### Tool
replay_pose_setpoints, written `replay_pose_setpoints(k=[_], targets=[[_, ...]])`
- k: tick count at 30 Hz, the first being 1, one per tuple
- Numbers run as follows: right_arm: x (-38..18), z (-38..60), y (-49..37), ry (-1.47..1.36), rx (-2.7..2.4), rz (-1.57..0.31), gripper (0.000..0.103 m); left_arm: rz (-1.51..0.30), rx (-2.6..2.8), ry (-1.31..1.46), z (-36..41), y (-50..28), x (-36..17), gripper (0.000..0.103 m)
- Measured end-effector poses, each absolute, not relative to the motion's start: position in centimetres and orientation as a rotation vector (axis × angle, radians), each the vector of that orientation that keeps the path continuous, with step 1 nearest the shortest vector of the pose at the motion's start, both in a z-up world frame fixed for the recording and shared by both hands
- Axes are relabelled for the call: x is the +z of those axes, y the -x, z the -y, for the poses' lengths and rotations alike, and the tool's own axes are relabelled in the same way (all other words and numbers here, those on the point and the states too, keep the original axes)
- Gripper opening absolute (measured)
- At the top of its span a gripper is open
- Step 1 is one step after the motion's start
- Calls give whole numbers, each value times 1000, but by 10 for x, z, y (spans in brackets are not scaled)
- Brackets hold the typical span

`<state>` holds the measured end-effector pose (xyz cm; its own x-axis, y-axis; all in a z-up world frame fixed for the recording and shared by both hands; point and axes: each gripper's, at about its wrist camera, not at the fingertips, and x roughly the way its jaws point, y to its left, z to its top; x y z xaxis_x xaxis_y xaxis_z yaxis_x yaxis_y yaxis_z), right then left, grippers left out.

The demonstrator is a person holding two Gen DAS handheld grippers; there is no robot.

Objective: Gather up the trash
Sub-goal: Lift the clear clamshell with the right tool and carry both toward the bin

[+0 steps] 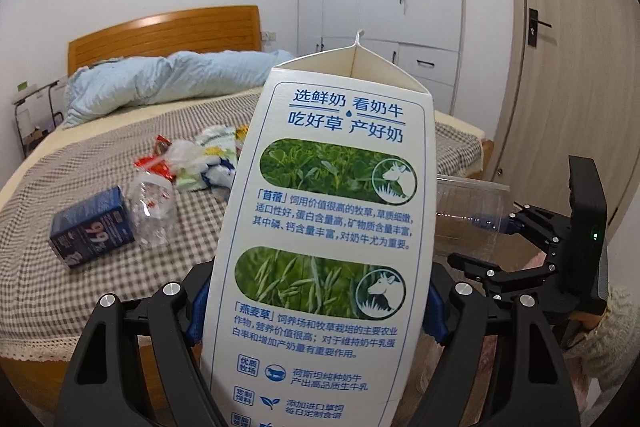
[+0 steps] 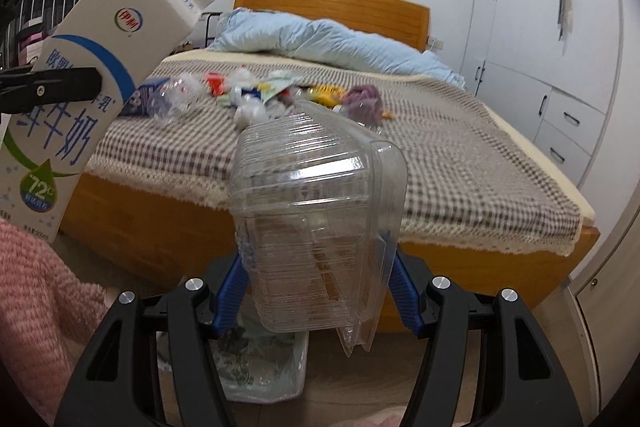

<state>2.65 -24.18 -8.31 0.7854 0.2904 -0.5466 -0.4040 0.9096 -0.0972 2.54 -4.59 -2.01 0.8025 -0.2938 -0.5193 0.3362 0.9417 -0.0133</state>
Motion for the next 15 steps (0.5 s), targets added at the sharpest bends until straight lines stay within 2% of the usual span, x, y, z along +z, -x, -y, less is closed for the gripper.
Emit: replay_pose_setpoints(k=[15], targets=[[-131,235,-15,267,423,-698,61,-705,-426,-195,68,-23,-83,76]])
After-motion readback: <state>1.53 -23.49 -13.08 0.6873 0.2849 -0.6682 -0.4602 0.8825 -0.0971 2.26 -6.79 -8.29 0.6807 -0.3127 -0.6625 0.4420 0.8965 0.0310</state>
